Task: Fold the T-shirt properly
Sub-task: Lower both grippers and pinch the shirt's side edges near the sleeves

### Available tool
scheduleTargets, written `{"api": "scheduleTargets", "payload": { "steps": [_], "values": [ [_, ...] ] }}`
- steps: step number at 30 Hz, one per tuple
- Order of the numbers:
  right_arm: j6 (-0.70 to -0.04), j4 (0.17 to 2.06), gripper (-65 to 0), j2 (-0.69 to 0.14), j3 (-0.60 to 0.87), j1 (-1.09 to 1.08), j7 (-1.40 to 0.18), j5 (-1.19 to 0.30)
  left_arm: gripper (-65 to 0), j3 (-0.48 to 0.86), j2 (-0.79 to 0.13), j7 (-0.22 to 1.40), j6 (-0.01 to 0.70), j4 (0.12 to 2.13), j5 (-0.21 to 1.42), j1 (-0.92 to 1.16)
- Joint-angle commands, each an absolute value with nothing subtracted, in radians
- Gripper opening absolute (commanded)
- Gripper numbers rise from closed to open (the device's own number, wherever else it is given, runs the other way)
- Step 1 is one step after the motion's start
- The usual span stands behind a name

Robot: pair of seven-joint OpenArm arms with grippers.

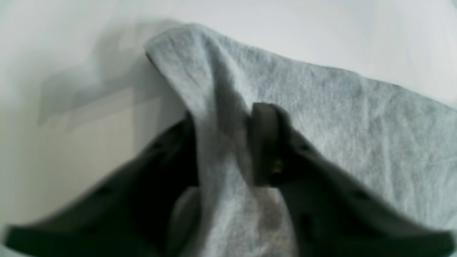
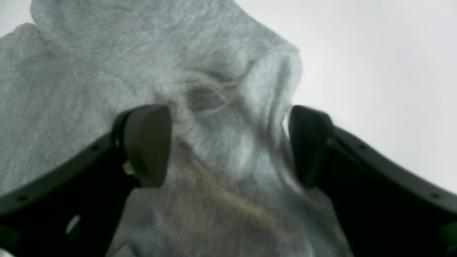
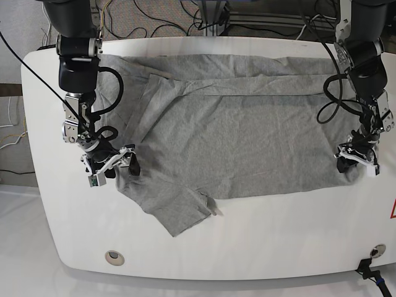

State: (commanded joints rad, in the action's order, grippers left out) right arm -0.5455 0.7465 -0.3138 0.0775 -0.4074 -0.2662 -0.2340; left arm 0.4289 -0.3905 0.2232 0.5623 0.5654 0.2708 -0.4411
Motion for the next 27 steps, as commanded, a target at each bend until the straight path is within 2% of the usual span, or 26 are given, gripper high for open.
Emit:
{"api": "scheduleTargets", "payload": {
  "steps": [3, 5, 11, 12, 14, 16, 17, 27],
  "values": [
    [-0.545, 0.746, -31.1, -0.314, 0.077, -0.407, -0.248, -0.234, -60.4, 0.429, -0.390, 0.171, 0.558, 0.565, 0.269, -0.440],
    [-0.545, 0.746, -35.0, -0.314, 0.077, -0.407, -0.229, -0.234, -65.0, 0.429, -0.390, 0.137, 0.558, 0.564, 0.269, -0.426],
    [-0.545, 0.746, -36.2, -0.312, 0.076, -0.409, -0.228, -0.234, -65.0, 0.429, -0.390, 0.134, 0.558, 0.564, 0.269, -0.421],
    [-0.545, 0.746, -38.1, -0.312, 0.076, -0.409, -0.226, -0.234, -65.0, 0.429, -0.390, 0.134, 0.558, 0.564, 0.269, -0.421],
    [-0.544, 0.746, -48.5, -0.311, 0.076, -0.410, -0.226, -0.234, -65.0, 0.429, -0.390, 0.134, 0.558, 0.564, 0.268, -0.420],
    [-0.542, 0.746, -62.4, -0.311, 0.076, -0.410, -0.226, -0.234, -65.0, 0.429, -0.390, 0.134, 0.558, 0.564, 0.268, -0.420],
    [-0.542, 0.746, -65.0, -0.311, 0.076, -0.410, -0.226, -0.234, -65.0, 0.429, -0.390, 0.134, 0.558, 0.564, 0.268, -0.420],
    [-0.542, 0.773, -65.0, -0.321, 0.079, -0.444, -0.232, -0.234, -65.0, 0.429, -0.390, 0.136, 0.562, 0.565, 0.266, -0.420]
  ]
}}
